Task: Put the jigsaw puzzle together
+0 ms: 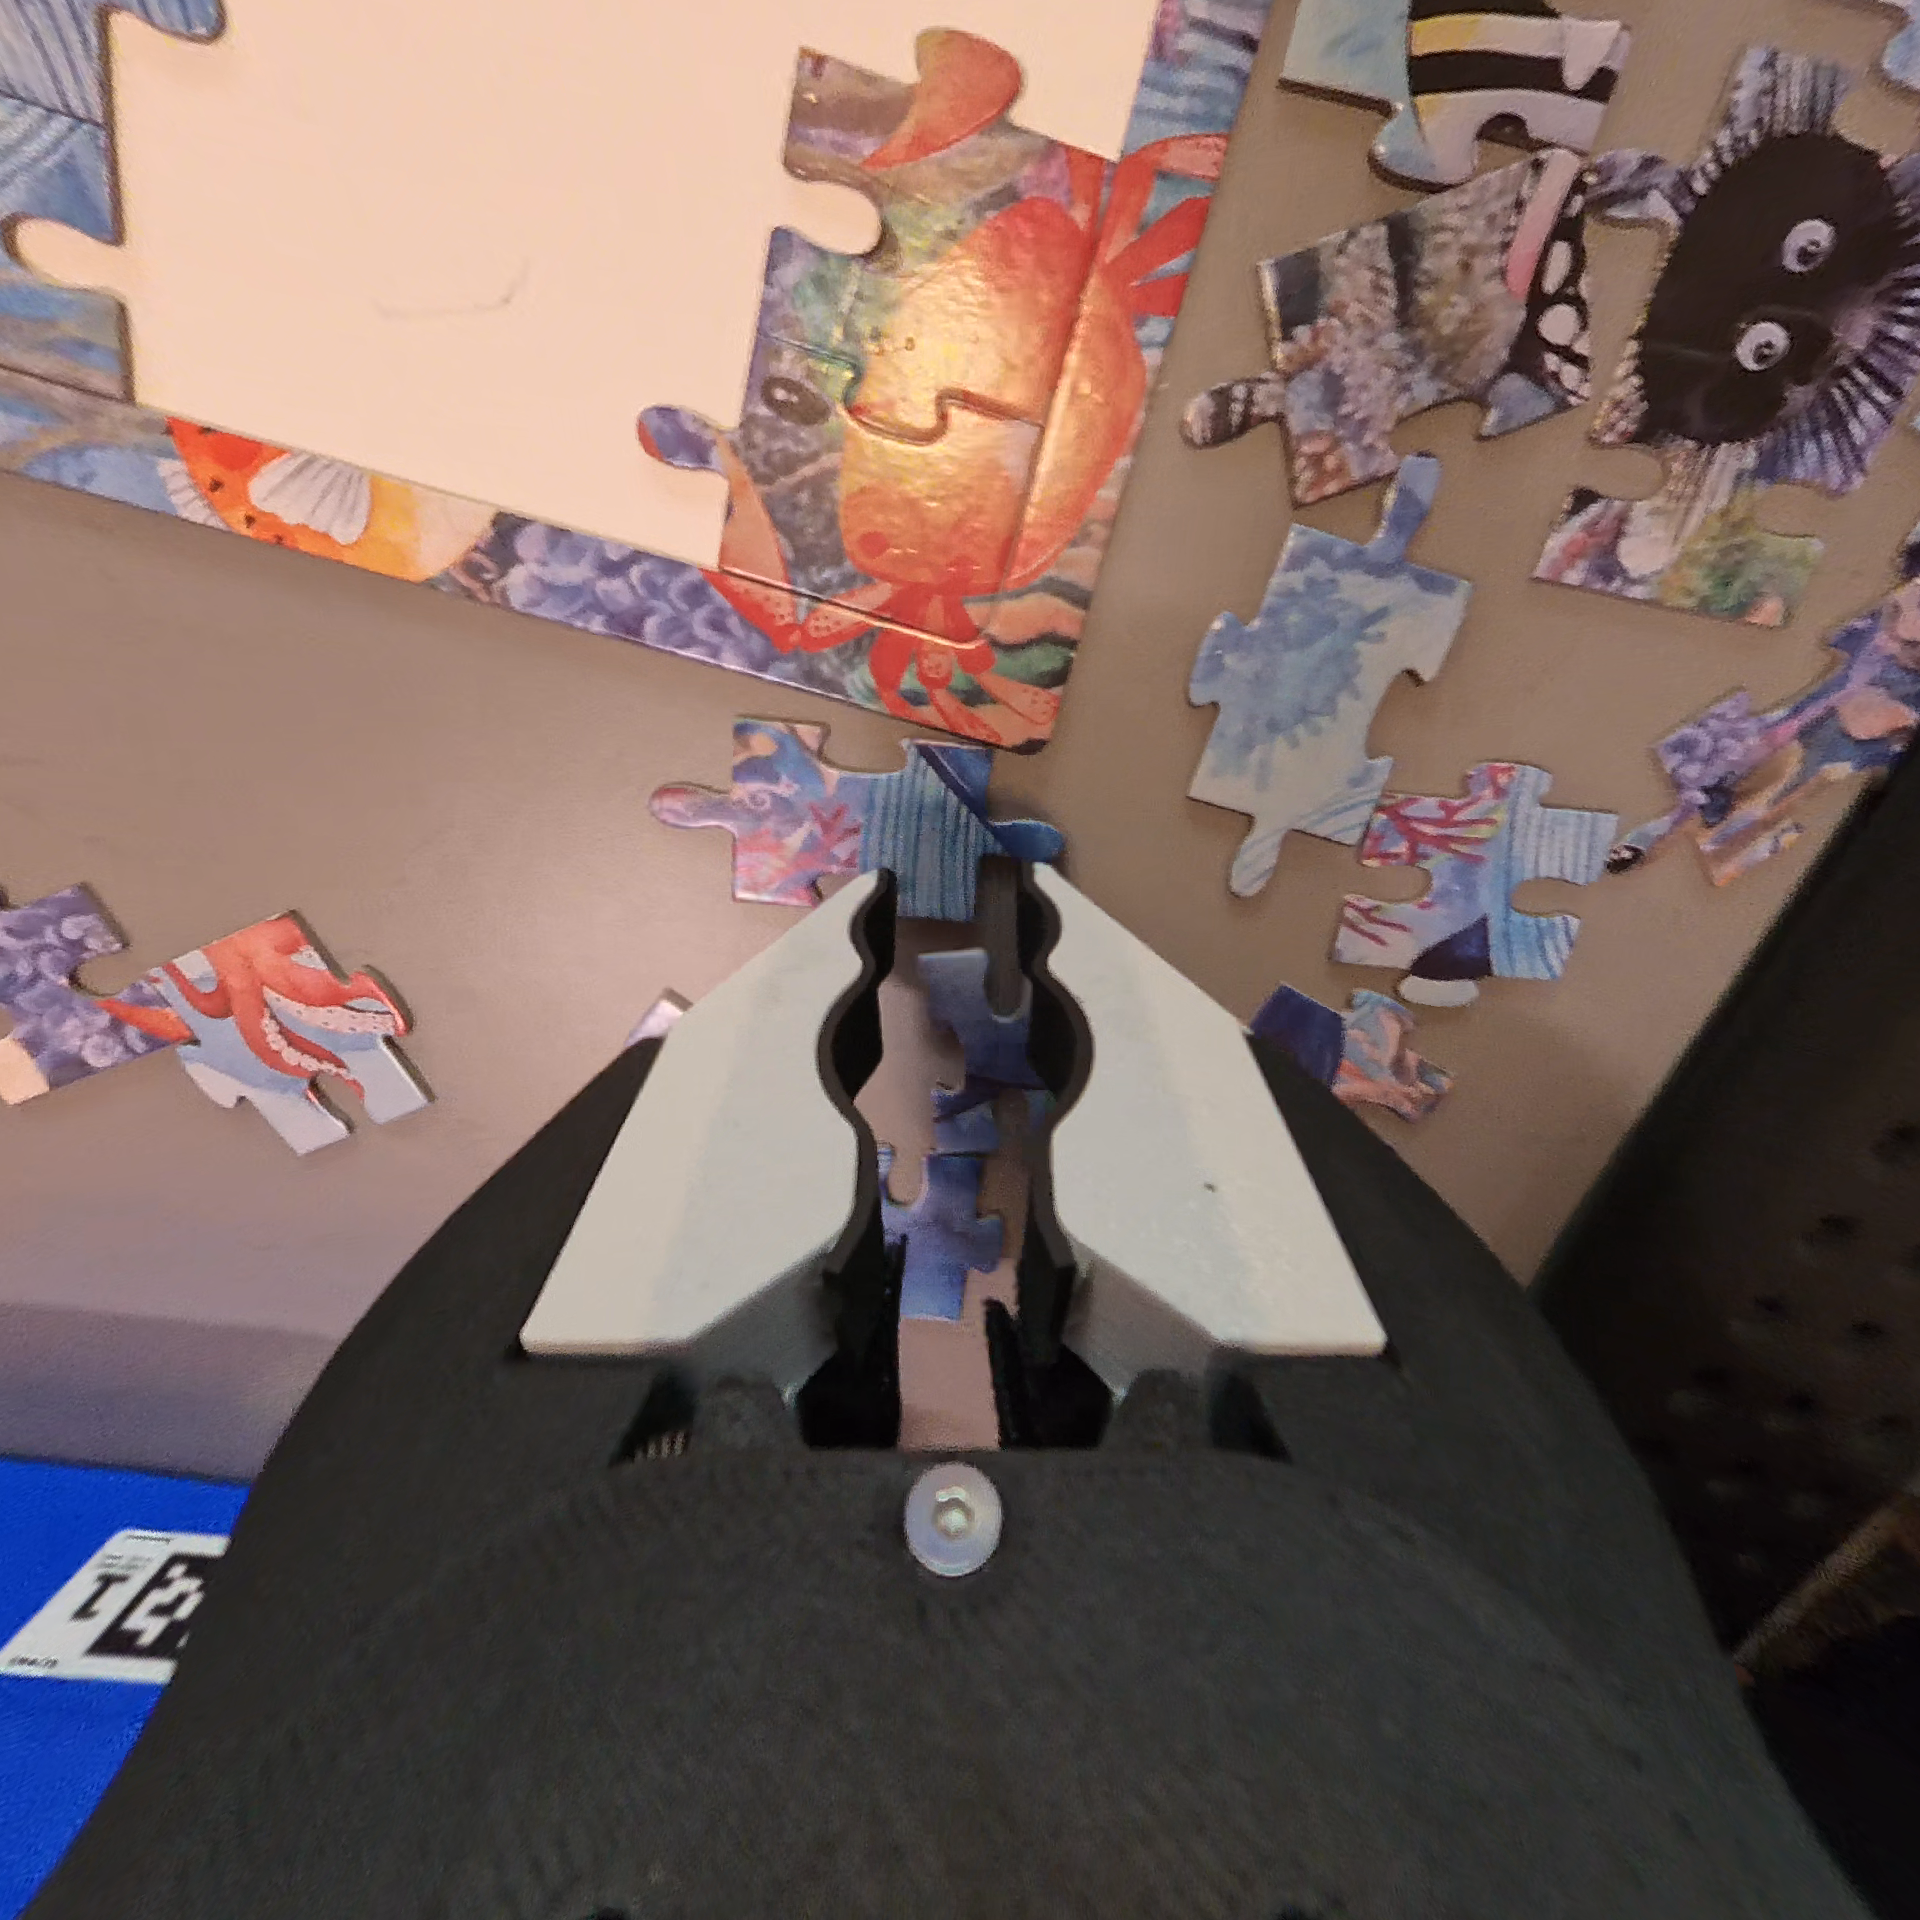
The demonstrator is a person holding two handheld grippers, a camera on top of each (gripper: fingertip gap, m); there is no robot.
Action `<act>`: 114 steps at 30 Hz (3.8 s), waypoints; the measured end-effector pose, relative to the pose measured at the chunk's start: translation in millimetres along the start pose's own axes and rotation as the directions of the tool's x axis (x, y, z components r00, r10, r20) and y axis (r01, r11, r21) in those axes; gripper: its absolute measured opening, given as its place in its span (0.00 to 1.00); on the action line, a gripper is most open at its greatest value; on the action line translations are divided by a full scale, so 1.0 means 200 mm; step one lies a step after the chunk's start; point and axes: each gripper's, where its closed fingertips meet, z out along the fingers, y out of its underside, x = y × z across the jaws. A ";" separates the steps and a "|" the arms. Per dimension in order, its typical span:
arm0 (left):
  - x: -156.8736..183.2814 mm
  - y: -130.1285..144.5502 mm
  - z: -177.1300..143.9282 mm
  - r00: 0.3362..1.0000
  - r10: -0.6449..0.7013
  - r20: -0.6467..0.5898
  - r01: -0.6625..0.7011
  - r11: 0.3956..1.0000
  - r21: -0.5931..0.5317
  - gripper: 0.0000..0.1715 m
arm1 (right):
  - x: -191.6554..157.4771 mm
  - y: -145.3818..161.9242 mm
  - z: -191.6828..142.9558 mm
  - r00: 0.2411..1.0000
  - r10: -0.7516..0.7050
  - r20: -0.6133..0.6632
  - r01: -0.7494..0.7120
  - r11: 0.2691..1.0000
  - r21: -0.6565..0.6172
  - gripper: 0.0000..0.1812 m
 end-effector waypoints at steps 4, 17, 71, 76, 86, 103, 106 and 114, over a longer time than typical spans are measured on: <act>0.12 -0.14 -0.07 0.998 0.064 0.005 -0.064 0.993 0.097 0.23 | 0.00 0.00 0.00 1.000 -0.001 -0.003 0.001 1.000 -0.001 0.00; 0.40 -0.60 0.13 0.992 0.113 -0.054 -0.097 0.963 0.252 0.27 | -0.01 -0.01 -0.01 1.000 -0.022 -0.014 0.022 1.000 0.010 0.00; 0.73 -0.92 0.21 0.972 0.234 0.001 -0.222 0.921 0.321 0.17 | 0.07 0.09 -0.03 0.996 0.006 -0.087 -0.014 0.996 -0.087 0.08; 0.72 -0.93 0.19 0.964 0.266 0.019 -0.256 0.902 0.348 0.00 | 0.09 0.04 -0.07 0.990 -0.033 -0.139 0.026 0.998 -0.051 0.19; 0.71 -0.92 0.20 0.977 0.208 -0.049 -0.177 0.918 0.355 0.31 | 0.05 -0.04 -0.08 0.980 -0.130 -0.153 0.132 0.991 0.002 0.14; 0.70 -0.94 0.19 0.971 0.235 0.045 -0.234 0.891 0.389 0.10 | 0.02 -0.03 -0.01 0.971 -0.204 -0.125 0.202 0.979 -0.029 0.11; 0.67 -0.90 0.17 0.983 0.184 0.006 -0.173 0.915 0.363 0.29 | 0.02 -0.02 -0.01 0.971 -0.204 -0.128 0.201 0.979 -0.035 0.11; 0.63 -0.89 0.20 0.987 0.162 0.018 -0.157 0.916 0.370 0.23 | 0.03 -0.02 -0.01 0.972 -0.197 -0.125 0.195 0.980 -0.033 0.11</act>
